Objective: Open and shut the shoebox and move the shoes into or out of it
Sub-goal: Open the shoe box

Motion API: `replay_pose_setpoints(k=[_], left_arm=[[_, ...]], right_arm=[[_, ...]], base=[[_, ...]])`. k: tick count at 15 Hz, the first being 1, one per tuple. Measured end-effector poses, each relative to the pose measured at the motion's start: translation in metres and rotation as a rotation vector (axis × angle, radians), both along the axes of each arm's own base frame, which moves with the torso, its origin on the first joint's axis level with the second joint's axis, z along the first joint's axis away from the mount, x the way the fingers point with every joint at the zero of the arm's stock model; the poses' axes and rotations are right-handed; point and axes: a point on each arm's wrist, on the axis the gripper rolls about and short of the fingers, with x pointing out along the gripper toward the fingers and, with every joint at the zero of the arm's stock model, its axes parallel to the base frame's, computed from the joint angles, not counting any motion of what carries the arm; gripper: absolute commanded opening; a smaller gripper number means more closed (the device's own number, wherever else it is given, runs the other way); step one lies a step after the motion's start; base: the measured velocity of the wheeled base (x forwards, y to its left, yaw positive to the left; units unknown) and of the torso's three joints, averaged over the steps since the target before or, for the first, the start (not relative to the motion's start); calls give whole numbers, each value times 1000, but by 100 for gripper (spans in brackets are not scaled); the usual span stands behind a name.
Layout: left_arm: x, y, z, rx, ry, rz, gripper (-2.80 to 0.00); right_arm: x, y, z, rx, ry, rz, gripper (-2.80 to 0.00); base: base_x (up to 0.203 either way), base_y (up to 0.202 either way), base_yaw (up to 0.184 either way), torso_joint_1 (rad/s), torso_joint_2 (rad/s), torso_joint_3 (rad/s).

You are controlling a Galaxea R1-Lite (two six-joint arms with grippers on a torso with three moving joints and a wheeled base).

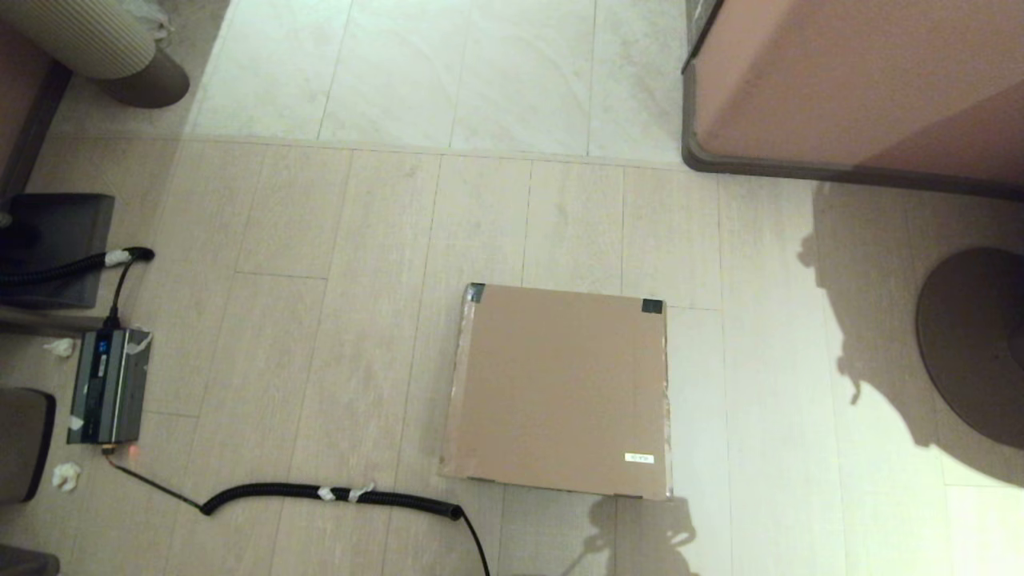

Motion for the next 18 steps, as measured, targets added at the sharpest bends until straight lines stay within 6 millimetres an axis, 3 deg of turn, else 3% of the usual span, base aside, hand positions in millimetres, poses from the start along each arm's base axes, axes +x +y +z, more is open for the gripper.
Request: replay_pose_setpoints(k=[2, 3, 6, 8, 11, 13, 16, 18], left_arm=[[-2, -1, 8, 24, -27, -25, -280], [-5, -1, 21, 24, -60, -50, -280], [-11, -3, 85, -65, -111, -148, -280], [10, -4, 119, -167, -23, -228, -280], [65, -8, 140, -328, 200, -349, -280], [104, -11, 140, -416, 336, -439, -280], [159, -15, 124, -498, 507, -542, -280], [192, -18, 106, -528, 584, -568, -280]], right_arm=[[-1, 0, 4, -45, -12, -4, -280], [-4, 0, 14, -58, -40, -5, -280], [-9, 0, 54, -29, -46, 13, -280], [5, 1, 86, 56, 22, 48, -280], [55, 4, 123, 235, 196, 135, -280], [99, 7, 131, 336, 321, 225, -280], [161, 12, 118, 442, 501, 407, -280], [199, 14, 92, 483, 585, 476, -280]], base=[[0, 0, 0, 0, 0, 0], [0, 0, 0, 0, 0, 0], [0, 0, 0, 0, 0, 0], [0, 0, 0, 0, 0, 0], [0, 0, 0, 0, 0, 0], [0, 0, 0, 0, 0, 0], [0, 0, 0, 0, 0, 0], [0, 0, 0, 0, 0, 0]])
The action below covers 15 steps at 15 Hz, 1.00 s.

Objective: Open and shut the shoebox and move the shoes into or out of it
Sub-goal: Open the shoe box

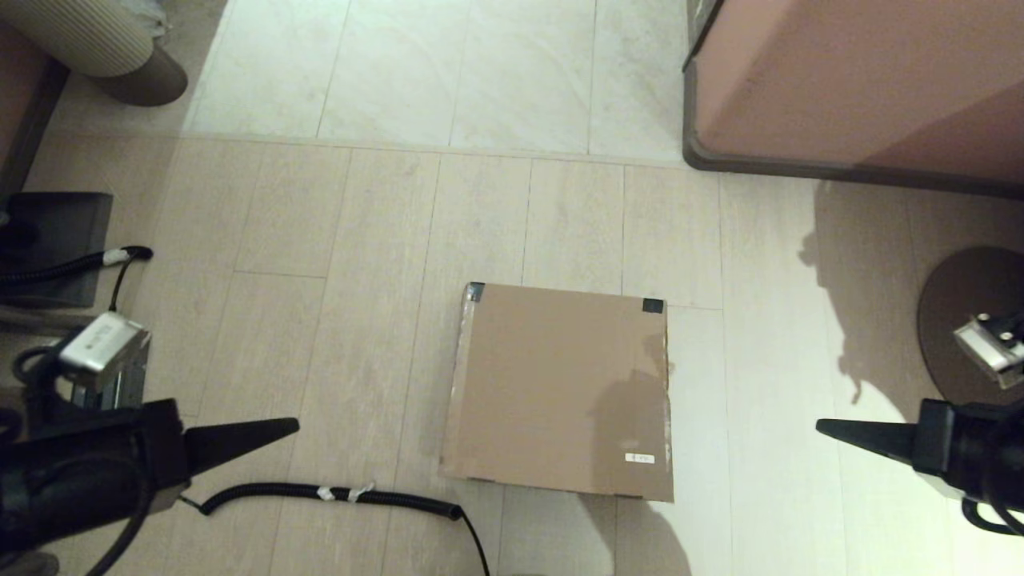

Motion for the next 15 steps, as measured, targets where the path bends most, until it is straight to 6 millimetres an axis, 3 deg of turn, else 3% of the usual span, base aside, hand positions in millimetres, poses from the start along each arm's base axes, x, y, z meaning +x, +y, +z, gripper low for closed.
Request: replay_pose_setpoints(k=[3, 7, 11, 15], left_arm=[[39, -5, -33, -8, 45, -27, -280], [72, -21, -66, 7, 50, -61, -280], [97, -48, -88, 51, 24, -65, -280], [115, -59, -96, 46, 38, -69, -280]], right_arm=[[45, 1, -48, 18, 39, 23, -280], [87, 1, -105, 7, -16, 6, -280], [109, 1, -152, -18, -83, -17, -280], [114, 13, -197, -111, -32, -20, -280]], base=[[0, 0, 0, 0, 0, 0], [0, 0, 0, 0, 0, 0], [0, 0, 0, 0, 0, 0], [0, 0, 0, 0, 0, 0]])
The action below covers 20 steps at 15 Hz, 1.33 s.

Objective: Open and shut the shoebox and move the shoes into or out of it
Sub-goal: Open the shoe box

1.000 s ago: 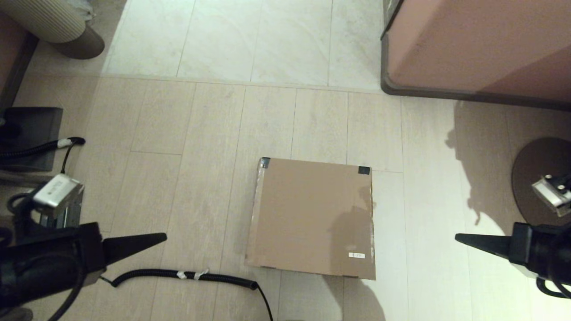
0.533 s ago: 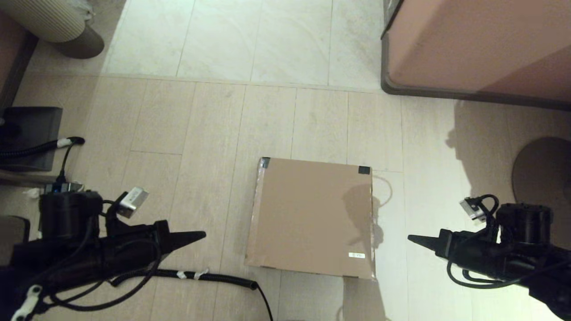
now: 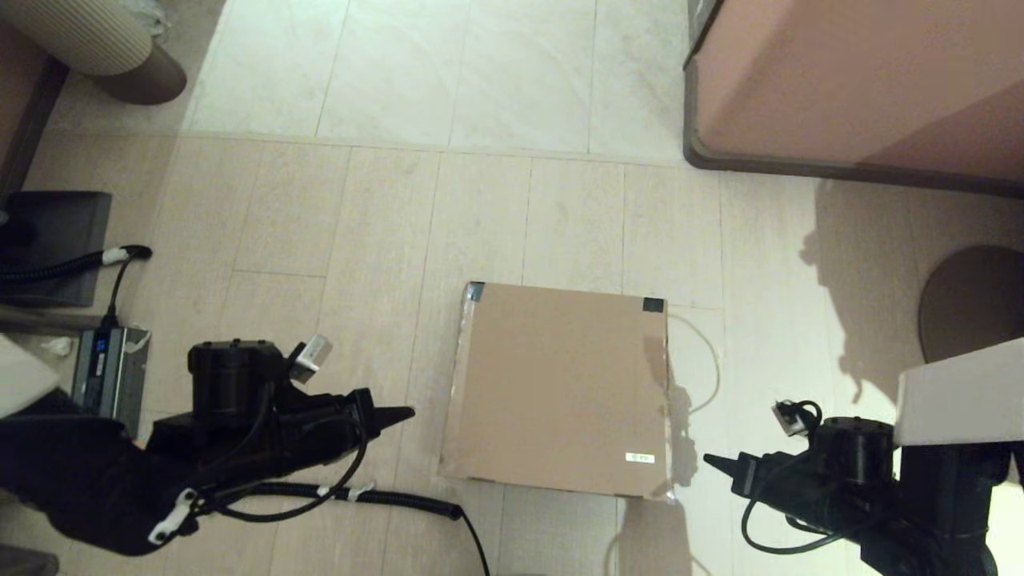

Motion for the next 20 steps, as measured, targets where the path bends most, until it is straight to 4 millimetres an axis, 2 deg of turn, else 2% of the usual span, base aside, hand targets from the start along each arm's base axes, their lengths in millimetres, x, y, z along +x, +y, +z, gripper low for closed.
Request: replay_pose_setpoints(k=[4, 7, 14, 20], left_arm=[[5, -2, 1, -3, -6, 1, -280], [6, -2, 6, -11, -22, 3, -280], [10, -1, 14, -46, -34, 21, -280], [12, 0, 18, -87, -45, 39, -280]], right_arm=[[4, 22, -22, -39, 39, 26, -280], [1, 35, -30, -80, 56, 17, -280], [-4, 59, -36, -169, 58, -60, -280], [1, 76, -36, -140, 34, -47, -280]], base=[[0, 0, 0, 0, 0, 0], [0, 0, 0, 0, 0, 0], [0, 0, 0, 0, 0, 0], [0, 0, 0, 0, 0, 0]])
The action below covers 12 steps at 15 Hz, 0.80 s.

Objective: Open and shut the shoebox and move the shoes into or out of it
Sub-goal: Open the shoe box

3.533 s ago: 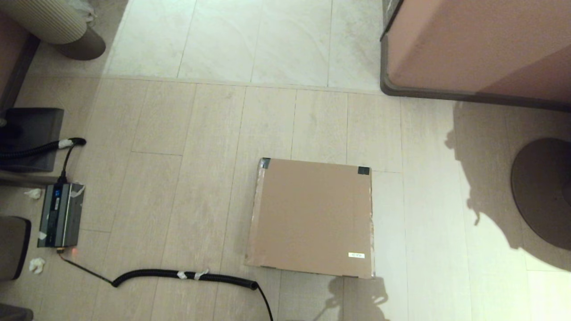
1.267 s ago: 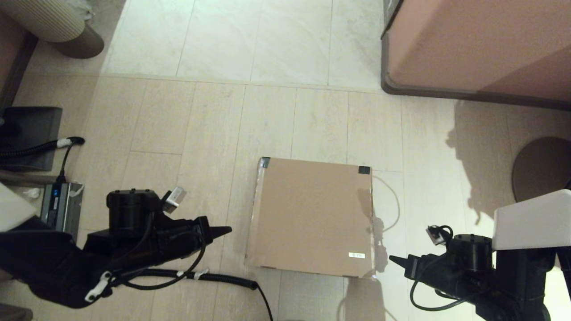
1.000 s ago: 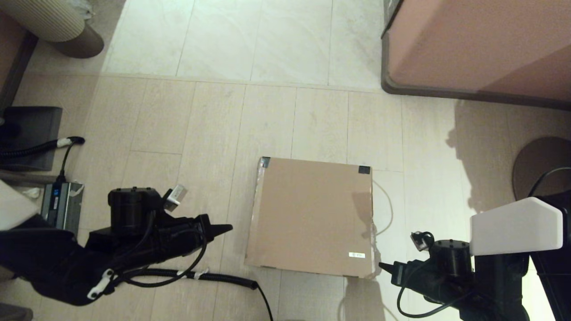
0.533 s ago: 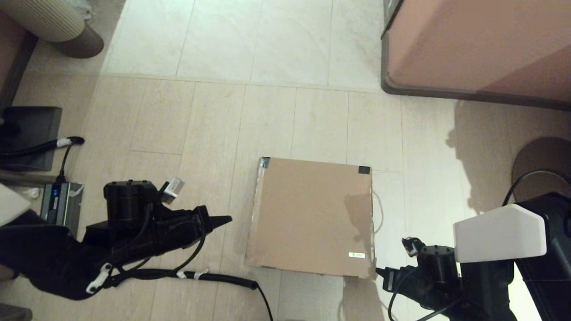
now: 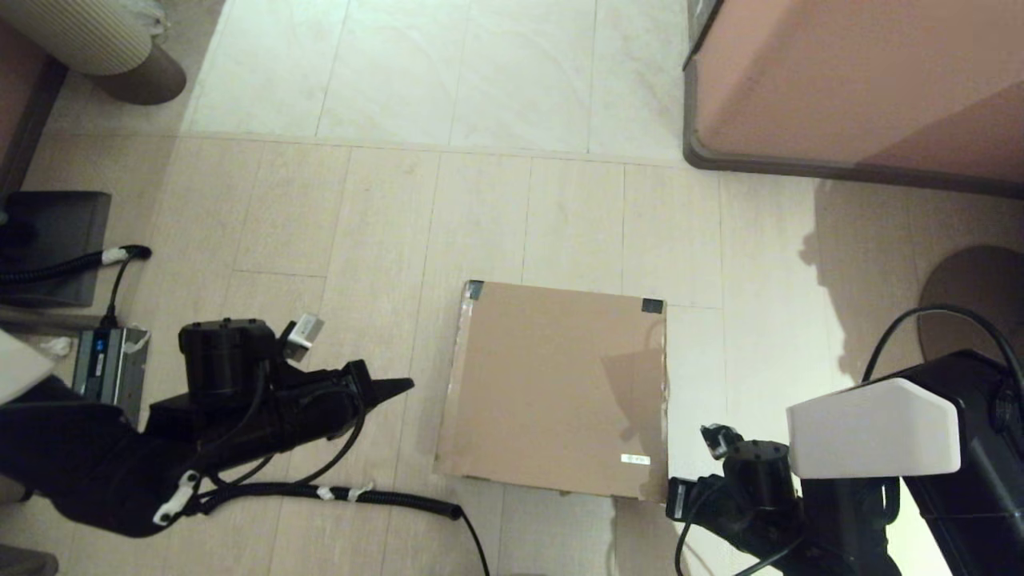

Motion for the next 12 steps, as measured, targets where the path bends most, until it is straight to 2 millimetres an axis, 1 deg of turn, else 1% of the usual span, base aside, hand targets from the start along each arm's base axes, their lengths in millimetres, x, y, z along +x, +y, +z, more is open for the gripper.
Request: replay_pose_setpoints(k=[4, 7, 9, 12], left_arm=[[3, 0, -5, 3, 19, 12, -280], [9, -1, -16, 56, 72, 86, -280], [18, -5, -24, 109, 86, 122, -280], [32, -20, -42, 203, 72, 160, -280]], right_arm=[[1, 1, 2, 56, 12, -30, -280], [0, 0, 4, 55, 13, -37, -280], [1, -1, 4, 56, 9, -38, -280], [5, 0, 5, 60, -7, -36, -280]], base=[[0, 0, 0, 0, 0, 0], [0, 0, 0, 0, 0, 0], [0, 0, 0, 0, 0, 0], [0, 0, 0, 0, 0, 0]])
